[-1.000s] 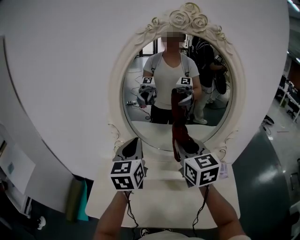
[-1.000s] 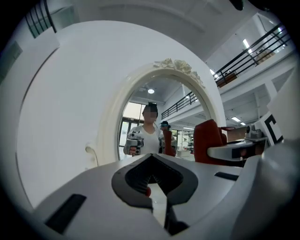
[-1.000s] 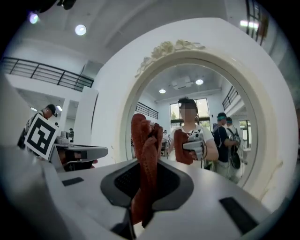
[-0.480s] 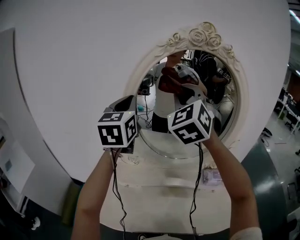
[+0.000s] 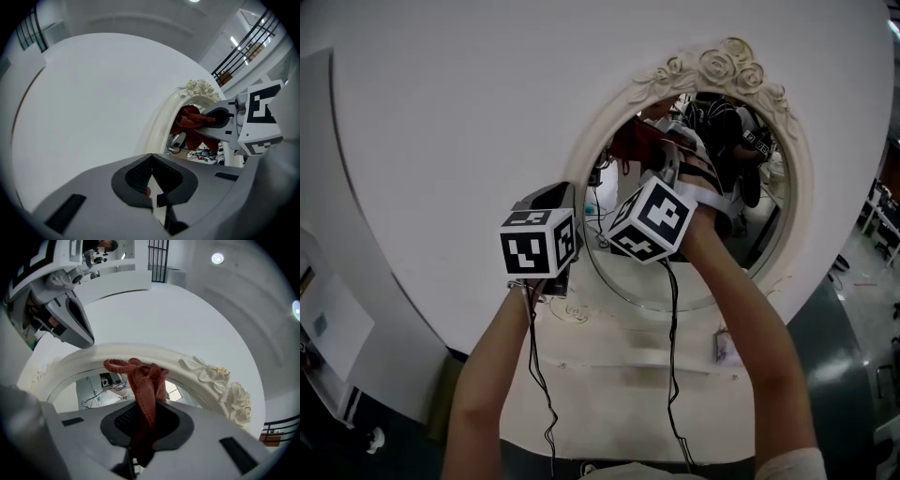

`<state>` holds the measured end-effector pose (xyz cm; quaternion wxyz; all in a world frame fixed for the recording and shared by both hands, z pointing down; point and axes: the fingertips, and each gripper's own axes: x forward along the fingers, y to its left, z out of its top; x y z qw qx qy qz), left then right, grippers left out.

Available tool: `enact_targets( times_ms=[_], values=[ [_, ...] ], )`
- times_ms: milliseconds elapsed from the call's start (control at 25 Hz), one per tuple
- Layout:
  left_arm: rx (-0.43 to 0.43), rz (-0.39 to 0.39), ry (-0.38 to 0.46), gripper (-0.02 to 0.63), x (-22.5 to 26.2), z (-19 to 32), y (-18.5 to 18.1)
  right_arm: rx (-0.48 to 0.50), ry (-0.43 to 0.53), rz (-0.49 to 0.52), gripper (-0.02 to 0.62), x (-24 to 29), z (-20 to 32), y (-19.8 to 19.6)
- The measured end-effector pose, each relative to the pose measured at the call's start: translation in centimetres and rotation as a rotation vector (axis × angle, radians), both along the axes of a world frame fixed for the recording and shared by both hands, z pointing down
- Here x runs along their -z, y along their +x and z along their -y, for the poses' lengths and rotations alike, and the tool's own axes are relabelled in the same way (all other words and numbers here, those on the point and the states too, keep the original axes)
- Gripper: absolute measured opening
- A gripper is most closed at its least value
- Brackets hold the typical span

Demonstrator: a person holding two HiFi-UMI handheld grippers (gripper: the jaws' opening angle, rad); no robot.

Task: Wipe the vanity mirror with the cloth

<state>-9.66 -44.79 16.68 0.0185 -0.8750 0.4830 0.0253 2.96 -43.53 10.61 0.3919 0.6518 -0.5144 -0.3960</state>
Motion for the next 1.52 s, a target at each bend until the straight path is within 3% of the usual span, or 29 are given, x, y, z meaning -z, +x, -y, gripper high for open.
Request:
enact_targets(
  times_ms=[320, 800, 1200, 1520],
  values=[
    [0.026, -0.01, -0.082, 0.011, -5.6, 0.8, -2.0, 0.037, -0.054, -0.071, 0.06, -4.6, 0.8, -2.6],
    [0.025, 0.025, -0.202, 0.011, -15.9, 0.0, -3.0, 0.111, -0.246, -0.108, 0.06, -17.8, 1.5, -5.5],
    [-0.009, 0.045, -0.318, 0.011, -25.0, -1.9, -2.0, 0.098, -0.432, -0.107, 0.06, -30.1, 0.9, -4.5],
    [-0.025, 0.058, -0.383, 0.011, -29.0, -3.3, -1.1, 0.082, -0.545, -0.08, 0.06, -37.8, 0.3, -2.8]
  ],
)
